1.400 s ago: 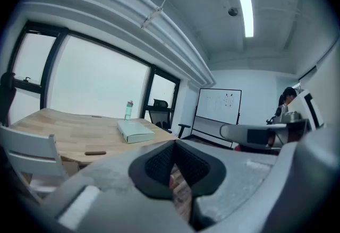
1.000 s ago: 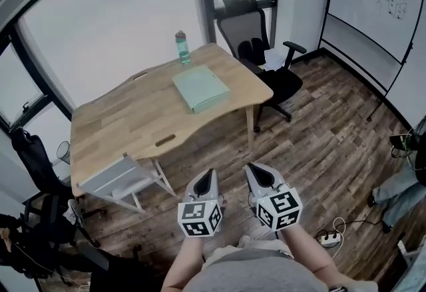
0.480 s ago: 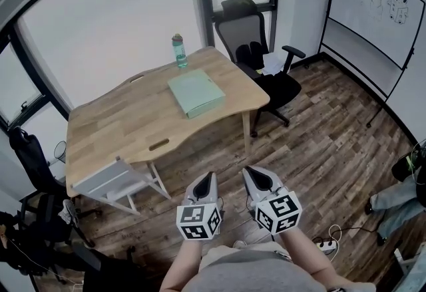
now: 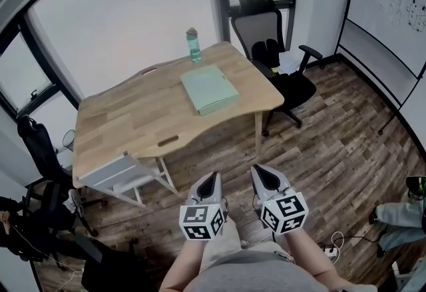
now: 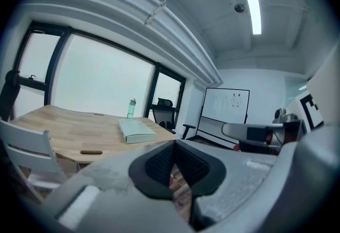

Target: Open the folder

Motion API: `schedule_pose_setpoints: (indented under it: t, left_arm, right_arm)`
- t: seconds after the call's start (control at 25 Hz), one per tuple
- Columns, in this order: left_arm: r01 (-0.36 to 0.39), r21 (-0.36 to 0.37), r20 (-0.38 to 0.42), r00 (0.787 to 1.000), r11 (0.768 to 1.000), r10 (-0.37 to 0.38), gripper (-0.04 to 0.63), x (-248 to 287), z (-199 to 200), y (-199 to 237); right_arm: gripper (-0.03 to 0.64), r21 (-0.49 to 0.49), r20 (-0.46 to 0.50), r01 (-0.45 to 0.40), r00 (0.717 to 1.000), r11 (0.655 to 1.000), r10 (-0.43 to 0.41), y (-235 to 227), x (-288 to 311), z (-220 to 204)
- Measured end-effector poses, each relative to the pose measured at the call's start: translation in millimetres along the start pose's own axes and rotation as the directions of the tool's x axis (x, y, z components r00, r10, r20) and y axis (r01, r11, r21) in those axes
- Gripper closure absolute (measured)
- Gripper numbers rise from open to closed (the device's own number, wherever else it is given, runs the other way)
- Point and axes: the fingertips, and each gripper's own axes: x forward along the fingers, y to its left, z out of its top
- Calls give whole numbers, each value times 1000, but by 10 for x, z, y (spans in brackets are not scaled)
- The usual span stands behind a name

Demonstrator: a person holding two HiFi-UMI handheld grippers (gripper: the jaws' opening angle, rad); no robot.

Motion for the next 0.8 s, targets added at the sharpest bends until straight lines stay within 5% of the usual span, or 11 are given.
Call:
schedule_pose_setpoints:
  t: [0.6, 0.8]
  left_arm:
    - [2, 11, -15, 1000, 1000, -1, 592, 1154, 353, 704]
    - [17, 86, -35, 999, 996, -14, 592, 1664, 432, 988]
  right_arm:
    - [615, 4, -19, 15, 1000, 1000, -15, -582, 1193, 168]
    - [615, 1, -34, 27, 999, 1000, -27, -787, 1707, 225]
